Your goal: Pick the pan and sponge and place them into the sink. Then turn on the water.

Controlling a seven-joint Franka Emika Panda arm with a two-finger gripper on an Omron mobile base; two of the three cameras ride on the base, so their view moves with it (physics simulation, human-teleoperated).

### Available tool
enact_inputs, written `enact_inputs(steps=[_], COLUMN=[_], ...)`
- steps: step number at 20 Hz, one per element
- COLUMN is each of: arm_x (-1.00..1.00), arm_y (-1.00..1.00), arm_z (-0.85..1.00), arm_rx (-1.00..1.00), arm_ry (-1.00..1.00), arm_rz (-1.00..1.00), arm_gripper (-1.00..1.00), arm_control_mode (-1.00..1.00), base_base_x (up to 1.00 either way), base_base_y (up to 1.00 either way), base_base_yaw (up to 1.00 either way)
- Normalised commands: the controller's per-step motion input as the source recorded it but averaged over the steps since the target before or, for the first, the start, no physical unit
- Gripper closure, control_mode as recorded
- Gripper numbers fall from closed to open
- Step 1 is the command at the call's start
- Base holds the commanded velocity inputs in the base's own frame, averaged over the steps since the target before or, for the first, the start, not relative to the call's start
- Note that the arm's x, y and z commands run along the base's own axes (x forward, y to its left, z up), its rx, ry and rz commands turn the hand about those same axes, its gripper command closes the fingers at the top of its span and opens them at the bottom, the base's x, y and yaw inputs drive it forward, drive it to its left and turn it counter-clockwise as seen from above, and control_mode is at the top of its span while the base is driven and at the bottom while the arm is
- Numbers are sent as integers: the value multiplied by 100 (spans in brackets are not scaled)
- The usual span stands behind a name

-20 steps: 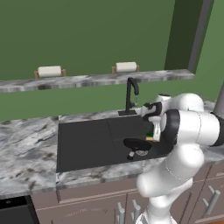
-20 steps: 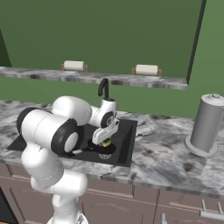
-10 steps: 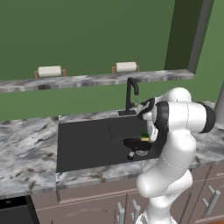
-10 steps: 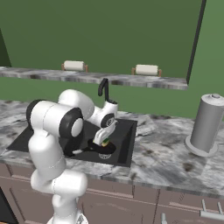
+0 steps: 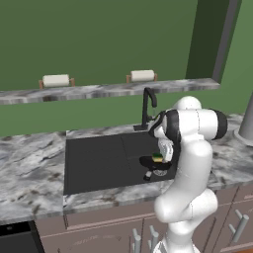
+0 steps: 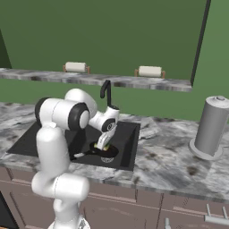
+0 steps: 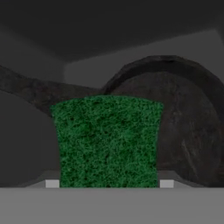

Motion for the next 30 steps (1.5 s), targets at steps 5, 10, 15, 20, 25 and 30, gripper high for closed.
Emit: enact_inputs(steps=[5, 10, 15, 20, 25, 30], arm_x=[28, 6, 0, 0, 3, 7], arm_y=[1, 0, 0, 0, 0, 0], arm_z=[-30, -24, -25, -11, 0, 0], arm_rx=[1, 3, 4, 4, 5, 6], arm_ry=[0, 0, 0, 0, 0, 0], arm_rz=[7, 6, 5, 4, 0, 0], arm_gripper=[100, 100, 100, 100, -100, -100], arm_control_mode=[-100, -100, -100, -100, -100, -100], base_base_x=[0, 0, 0, 0, 0, 0], base_base_y=[0, 0, 0, 0, 0, 0], base_base_yaw=[0, 0, 0, 0, 0, 0])
